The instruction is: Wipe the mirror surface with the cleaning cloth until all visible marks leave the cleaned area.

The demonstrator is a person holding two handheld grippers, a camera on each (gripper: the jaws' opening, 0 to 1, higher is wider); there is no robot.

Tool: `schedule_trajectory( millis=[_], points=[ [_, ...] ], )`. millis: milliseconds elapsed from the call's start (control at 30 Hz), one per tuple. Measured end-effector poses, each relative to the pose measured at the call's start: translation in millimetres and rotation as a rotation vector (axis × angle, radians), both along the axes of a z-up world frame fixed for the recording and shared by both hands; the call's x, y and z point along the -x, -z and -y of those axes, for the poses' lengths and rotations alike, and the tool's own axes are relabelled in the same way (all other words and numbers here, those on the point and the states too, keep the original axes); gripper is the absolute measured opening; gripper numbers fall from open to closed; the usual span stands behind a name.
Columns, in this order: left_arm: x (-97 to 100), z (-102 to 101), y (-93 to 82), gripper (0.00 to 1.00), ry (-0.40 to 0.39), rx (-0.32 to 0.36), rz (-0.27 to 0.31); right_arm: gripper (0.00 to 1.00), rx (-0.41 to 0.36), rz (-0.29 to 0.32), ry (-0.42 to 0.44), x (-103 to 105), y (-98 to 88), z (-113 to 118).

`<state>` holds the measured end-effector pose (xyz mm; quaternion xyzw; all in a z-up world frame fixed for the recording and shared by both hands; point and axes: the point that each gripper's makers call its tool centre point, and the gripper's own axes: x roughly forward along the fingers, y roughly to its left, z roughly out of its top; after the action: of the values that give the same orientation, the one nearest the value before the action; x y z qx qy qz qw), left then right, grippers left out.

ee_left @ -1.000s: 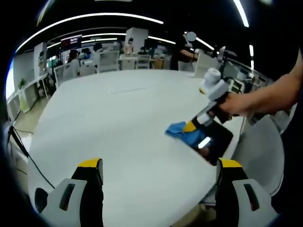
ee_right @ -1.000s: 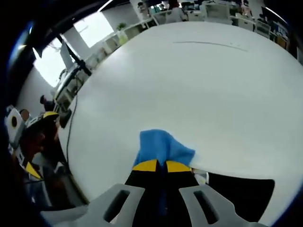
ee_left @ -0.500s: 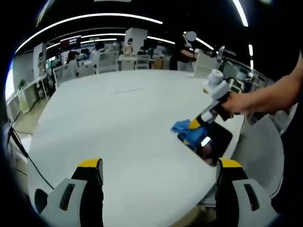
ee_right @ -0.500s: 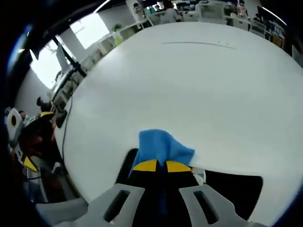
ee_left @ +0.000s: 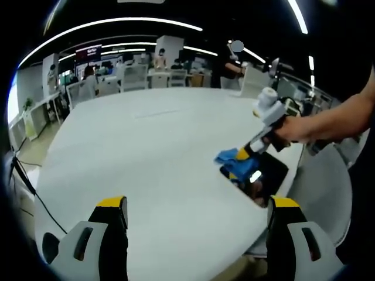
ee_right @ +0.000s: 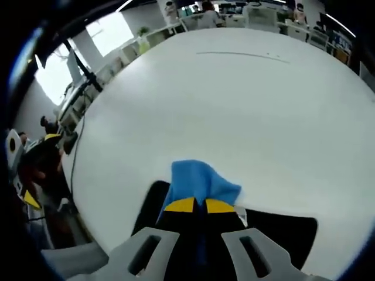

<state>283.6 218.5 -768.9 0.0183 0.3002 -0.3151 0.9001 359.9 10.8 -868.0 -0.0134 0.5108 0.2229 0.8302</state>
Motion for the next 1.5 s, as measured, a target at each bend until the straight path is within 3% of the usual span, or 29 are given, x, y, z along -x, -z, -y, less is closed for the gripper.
schedule_trajectory(
  millis=[367, 1500],
  points=[
    [2.6, -1.7, -3.6, 1.00, -0.008, -0.008, 0.016, 0.00, 0.014, 0.019, -0.023, 20.5, 0.5, -0.5],
    [5.8, 8.6, -11.4, 1.00, -0.014, 0.016, 0.038, 0.00, -0.066, -0.046, -0.033, 116.0, -0.3, 4.1]
  ],
)
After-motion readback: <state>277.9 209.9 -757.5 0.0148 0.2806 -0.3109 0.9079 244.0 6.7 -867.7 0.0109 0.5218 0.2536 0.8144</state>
